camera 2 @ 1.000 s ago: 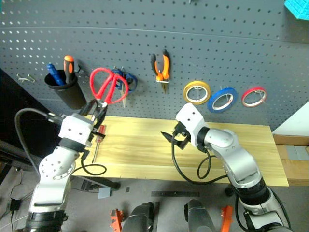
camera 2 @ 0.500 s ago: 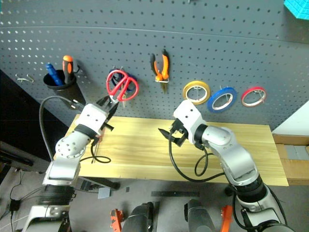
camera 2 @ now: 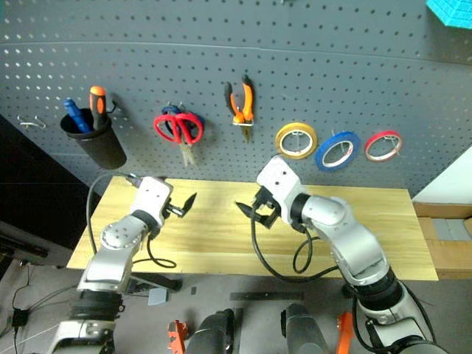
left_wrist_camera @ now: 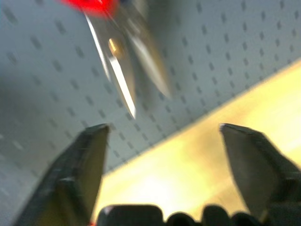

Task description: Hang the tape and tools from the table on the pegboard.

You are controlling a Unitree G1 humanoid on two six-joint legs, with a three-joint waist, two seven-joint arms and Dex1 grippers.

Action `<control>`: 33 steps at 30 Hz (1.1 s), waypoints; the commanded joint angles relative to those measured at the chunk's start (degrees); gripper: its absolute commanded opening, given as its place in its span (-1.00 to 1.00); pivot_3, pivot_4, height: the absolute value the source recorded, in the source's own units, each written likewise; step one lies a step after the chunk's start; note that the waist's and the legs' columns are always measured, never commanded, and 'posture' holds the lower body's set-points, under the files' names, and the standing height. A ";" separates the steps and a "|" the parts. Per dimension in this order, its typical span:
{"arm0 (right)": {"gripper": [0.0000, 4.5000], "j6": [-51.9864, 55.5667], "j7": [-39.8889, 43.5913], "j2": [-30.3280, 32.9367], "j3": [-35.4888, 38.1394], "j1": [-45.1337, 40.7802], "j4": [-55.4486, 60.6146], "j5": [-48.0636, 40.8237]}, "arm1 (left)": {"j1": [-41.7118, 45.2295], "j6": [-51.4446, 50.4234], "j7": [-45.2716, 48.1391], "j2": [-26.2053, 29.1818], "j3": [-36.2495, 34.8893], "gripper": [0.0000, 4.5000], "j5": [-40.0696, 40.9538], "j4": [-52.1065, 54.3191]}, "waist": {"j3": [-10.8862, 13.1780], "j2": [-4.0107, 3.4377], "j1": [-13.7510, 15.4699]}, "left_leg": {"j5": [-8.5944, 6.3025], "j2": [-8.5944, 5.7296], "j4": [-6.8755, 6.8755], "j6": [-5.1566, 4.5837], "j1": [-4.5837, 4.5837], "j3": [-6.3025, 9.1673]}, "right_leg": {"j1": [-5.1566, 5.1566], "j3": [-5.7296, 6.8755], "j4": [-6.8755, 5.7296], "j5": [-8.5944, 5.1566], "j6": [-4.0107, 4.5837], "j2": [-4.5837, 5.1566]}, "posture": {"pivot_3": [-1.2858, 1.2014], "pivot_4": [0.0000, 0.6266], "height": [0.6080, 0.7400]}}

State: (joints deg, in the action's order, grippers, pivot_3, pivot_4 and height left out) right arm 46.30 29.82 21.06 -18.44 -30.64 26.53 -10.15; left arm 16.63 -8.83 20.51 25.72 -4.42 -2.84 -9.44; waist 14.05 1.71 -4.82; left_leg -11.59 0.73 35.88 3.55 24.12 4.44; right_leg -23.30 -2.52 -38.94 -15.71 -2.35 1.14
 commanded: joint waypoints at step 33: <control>1.00 17.69 -8.59 -18.83 -8.54 -13.19 -7.34 -0.23 | 30.34 -6.09 -7.44 7.05 -12.40 0.73 8.14 -59.87 | 4.08 0.55 -0.13 | 0.00 -0.01 0.06 0.01 0.76 0.13 | -0.83 0.15 -0.14 0.05 0.07 0.03 | -0.06 0.18 1.00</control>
State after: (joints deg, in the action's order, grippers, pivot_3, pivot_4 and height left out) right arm 64.23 21.17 2.66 -26.65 -42.50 16.38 -10.21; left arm 46.97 -15.67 14.07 31.77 -16.63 5.35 -67.66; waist 18.13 2.27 -4.94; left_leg -11.59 0.72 35.94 3.55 24.88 4.56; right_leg -24.13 -2.37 -39.08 -15.67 -2.28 1.17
